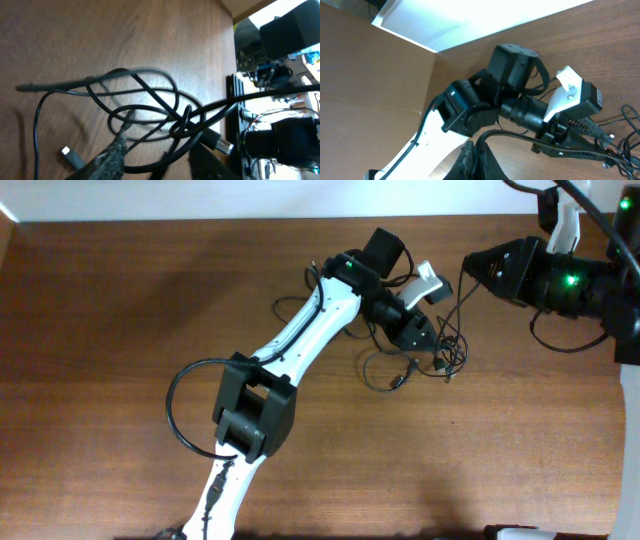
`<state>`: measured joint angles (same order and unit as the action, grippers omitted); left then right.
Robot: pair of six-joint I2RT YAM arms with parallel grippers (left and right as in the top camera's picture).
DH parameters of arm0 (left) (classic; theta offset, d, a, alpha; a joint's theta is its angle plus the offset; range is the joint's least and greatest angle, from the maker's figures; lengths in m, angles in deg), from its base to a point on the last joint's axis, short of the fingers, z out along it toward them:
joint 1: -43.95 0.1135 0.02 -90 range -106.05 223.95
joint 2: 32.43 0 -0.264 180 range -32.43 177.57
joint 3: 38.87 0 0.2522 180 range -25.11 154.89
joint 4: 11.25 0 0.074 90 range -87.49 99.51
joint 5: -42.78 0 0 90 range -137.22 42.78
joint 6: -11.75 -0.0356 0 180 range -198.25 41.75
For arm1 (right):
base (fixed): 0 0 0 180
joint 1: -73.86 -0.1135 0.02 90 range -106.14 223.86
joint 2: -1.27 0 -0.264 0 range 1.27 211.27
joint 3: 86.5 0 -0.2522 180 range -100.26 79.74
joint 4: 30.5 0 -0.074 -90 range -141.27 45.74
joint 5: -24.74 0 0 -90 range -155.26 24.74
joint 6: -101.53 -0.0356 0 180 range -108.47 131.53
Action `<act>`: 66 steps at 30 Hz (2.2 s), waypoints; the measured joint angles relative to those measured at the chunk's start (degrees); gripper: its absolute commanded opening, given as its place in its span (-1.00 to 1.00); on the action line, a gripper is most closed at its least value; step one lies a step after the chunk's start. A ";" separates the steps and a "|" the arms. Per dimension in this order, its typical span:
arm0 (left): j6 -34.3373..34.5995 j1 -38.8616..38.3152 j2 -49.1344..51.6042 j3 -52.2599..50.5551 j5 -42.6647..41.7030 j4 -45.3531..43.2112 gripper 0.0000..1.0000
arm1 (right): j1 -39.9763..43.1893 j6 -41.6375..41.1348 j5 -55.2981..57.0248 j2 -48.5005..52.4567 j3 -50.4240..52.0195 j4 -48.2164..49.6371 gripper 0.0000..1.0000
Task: Untangle cables
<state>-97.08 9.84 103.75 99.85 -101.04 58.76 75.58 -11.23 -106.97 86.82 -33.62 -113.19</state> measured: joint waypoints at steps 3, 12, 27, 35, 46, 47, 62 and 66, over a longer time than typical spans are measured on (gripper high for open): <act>-0.09 -0.07 0.00 -1.70 0.00 -1.49 -1.00 | 0.00 0.02 0.00 0.02 0.00 -0.02 -0.92; 1.60 1.42 0.00 -2.32 0.44 -2.97 -1.00 | 0.00 0.70 1.62 0.00 0.00 -2.10 -0.92; 7.37 19.28 -12.13 -2.29 12.17 5.84 -1.00 | 4.28 0.22 36.63 3.21 -0.17 -15.65 -0.92; 7.58 19.63 -17.00 -2.32 14.32 6.16 -1.00 | 4.74 7.98 29.53 11.96 -0.15 -16.85 0.72; 7.80 19.63 -17.55 -2.32 7.56 8.04 -1.00 | 0.11 16.83 14.49 11.89 -0.20 -6.40 0.68; 7.82 19.63 -18.18 -2.32 6.95 8.83 -1.00 | -1.44 16.72 14.16 11.89 -0.22 -5.20 0.68; 7.98 19.61 -25.35 -2.32 -0.17 14.60 -1.00 | -8.31 12.72 13.51 19.50 -0.24 3.08 0.51; 7.98 19.39 -25.35 -2.32 1.11 15.80 -1.00 | -8.07 11.17 12.85 19.50 -0.24 3.32 0.51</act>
<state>-89.10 29.23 78.40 97.54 -99.92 74.56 67.51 -0.06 -94.12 106.32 -33.86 -109.87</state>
